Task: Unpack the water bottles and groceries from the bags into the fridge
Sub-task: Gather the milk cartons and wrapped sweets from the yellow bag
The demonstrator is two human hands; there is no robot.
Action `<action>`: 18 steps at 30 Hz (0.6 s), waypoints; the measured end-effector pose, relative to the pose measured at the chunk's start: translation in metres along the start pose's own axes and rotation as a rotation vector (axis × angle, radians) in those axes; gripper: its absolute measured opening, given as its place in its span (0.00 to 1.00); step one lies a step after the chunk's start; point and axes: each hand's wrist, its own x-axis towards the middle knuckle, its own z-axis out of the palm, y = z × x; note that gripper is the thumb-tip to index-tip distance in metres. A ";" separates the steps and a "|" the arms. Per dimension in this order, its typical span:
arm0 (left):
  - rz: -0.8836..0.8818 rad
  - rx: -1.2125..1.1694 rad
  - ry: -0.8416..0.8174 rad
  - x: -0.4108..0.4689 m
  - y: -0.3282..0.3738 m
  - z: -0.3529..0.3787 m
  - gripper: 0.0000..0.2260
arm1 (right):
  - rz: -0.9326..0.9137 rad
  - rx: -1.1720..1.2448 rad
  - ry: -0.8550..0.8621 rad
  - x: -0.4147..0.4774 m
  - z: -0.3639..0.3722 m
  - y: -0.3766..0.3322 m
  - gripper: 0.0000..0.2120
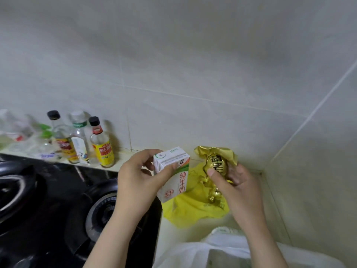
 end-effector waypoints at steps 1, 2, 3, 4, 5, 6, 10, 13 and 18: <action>0.008 -0.002 0.015 -0.002 0.006 -0.009 0.11 | -0.015 0.015 -0.003 -0.006 0.002 -0.009 0.09; 0.011 -0.006 0.027 -0.005 0.011 -0.018 0.11 | -0.030 0.025 -0.008 -0.011 0.004 -0.017 0.09; 0.011 -0.008 0.037 -0.009 0.017 -0.026 0.11 | -0.046 0.029 -0.017 -0.017 0.006 -0.023 0.08; 0.010 -0.009 0.050 -0.013 0.023 -0.033 0.11 | -0.059 0.031 -0.024 -0.023 0.009 -0.030 0.08; 0.008 -0.012 0.067 -0.017 0.028 -0.040 0.11 | -0.069 0.034 -0.032 -0.028 0.011 -0.035 0.08; 0.005 -0.015 0.084 -0.023 0.033 -0.045 0.10 | -0.075 0.044 -0.041 -0.033 0.013 -0.040 0.08; -0.006 -0.019 0.163 -0.049 0.050 -0.067 0.13 | -0.109 0.118 -0.152 -0.048 0.018 -0.055 0.08; -0.023 0.007 0.254 -0.077 0.064 -0.081 0.13 | -0.144 0.183 -0.259 -0.056 0.019 -0.065 0.09; -0.052 0.073 0.431 -0.133 0.084 -0.095 0.16 | -0.200 0.242 -0.446 -0.073 0.024 -0.069 0.12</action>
